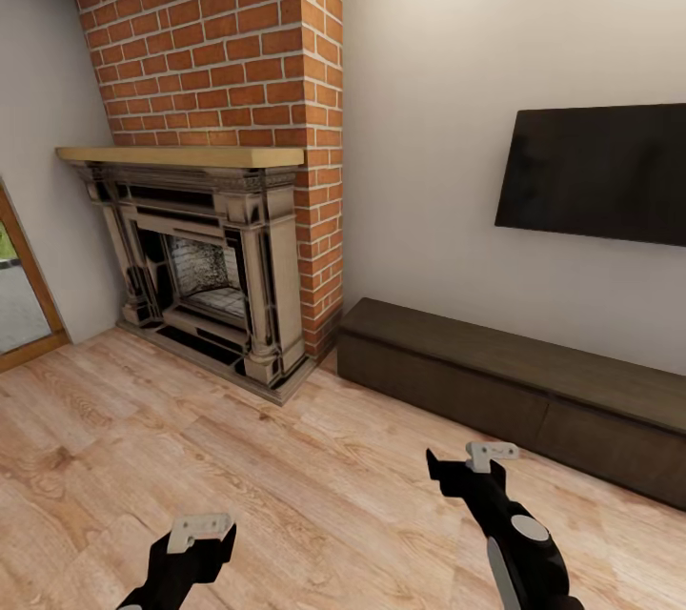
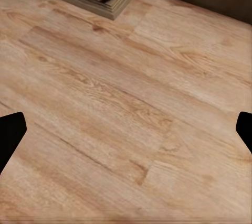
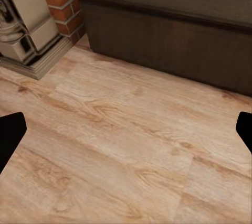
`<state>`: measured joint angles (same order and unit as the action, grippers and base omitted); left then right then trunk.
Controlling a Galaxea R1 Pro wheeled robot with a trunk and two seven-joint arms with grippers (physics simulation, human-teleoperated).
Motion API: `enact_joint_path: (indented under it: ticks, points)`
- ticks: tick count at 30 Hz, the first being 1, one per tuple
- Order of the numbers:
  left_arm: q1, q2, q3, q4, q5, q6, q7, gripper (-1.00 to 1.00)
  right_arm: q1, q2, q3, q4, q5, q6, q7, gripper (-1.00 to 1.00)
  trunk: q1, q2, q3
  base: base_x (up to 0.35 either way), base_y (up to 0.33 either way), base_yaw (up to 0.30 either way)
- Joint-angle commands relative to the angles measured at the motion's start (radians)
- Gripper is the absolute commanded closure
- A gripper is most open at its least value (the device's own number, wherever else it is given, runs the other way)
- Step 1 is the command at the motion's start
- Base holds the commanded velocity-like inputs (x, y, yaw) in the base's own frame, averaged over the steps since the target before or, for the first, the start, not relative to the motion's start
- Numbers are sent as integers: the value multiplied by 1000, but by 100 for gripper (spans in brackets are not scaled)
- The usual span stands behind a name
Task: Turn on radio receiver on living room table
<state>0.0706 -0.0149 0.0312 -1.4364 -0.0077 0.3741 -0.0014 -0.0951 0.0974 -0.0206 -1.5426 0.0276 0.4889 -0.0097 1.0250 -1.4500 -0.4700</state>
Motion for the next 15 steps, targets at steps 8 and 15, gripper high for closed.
enact_joint_path:
  ticks: [8,15]
  points:
    - [0,-2,1,-14,-3,-4,3,-100,2,-2,40,47,113,-42,1,-100,0,0,0,0,0,0]
    - [-48,-24,0,-103,-5,-5,5,-100,3,-2,36,99,126,-146,-6,-100,0,0,0,0,0,0]
